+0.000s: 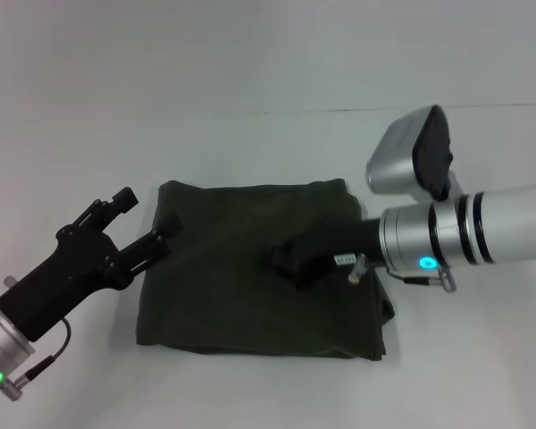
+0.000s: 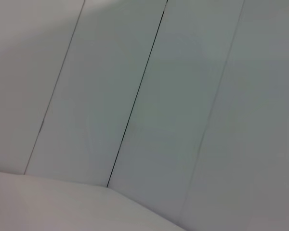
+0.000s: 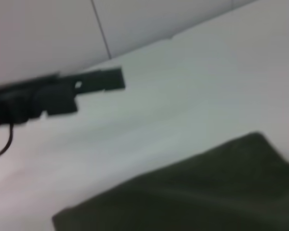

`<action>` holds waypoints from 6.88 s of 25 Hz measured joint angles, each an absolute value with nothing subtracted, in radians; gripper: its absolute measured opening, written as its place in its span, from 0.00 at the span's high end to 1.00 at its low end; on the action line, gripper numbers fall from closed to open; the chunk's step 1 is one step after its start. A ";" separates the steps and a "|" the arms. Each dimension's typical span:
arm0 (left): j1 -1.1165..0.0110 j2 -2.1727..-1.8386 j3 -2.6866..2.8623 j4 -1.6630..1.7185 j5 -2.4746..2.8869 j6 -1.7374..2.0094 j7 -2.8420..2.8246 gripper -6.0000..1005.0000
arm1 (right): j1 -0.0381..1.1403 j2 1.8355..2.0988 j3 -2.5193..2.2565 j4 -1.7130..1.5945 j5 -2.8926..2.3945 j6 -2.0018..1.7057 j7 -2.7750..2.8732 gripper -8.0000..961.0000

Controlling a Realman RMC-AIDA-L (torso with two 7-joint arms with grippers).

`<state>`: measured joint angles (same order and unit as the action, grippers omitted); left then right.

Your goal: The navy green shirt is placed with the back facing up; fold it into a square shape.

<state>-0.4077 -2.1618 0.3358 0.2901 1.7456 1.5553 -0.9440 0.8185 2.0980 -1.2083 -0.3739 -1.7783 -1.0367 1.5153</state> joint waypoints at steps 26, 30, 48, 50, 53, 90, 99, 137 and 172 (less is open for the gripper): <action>-0.411 -2.164 0.334 0.282 1.746 1.547 -0.944 0.10 | 0.803 2.101 -1.409 -0.459 -1.732 -1.011 1.510 0.99; -0.412 -2.164 0.334 0.282 1.746 1.547 -0.947 0.10 | 0.810 2.101 -1.415 -0.453 -1.735 -1.046 1.493 0.99; -0.414 -2.165 0.341 0.282 1.746 1.549 -0.949 0.10 | 0.735 2.097 -1.452 -0.534 -1.692 -1.047 1.480 0.99; -0.411 -2.166 0.340 0.282 1.746 1.552 -0.949 0.10 | 0.707 2.093 -1.452 -0.566 -1.678 -1.059 1.475 0.99; -0.409 -2.166 0.337 0.282 1.746 1.557 -0.948 0.10 | 0.696 2.091 -1.450 -0.569 -1.678 -1.070 1.481 0.99; -0.431 -2.166 0.342 0.261 1.753 1.562 -0.941 0.10 | 0.573 1.918 -1.011 -0.567 -1.889 -1.235 2.221 0.58; -0.433 -2.166 0.342 0.261 1.748 1.558 -0.939 0.10 | 0.661 1.936 -1.012 -0.456 -1.964 -1.176 2.245 0.33; -0.419 -2.166 0.337 0.259 1.747 1.553 -0.930 0.10 | 0.752 2.033 -1.009 -0.417 -2.056 -1.012 2.243 0.90; -0.416 -2.163 0.331 0.266 1.732 1.639 -0.942 0.10 | 0.485 2.063 -0.714 -0.704 -1.871 -1.316 1.877 0.32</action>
<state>-0.4159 -2.1629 0.3313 0.2661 1.7317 1.6394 -0.9419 0.4852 2.0632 -0.7136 -0.7040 -1.8714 -1.3158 1.8769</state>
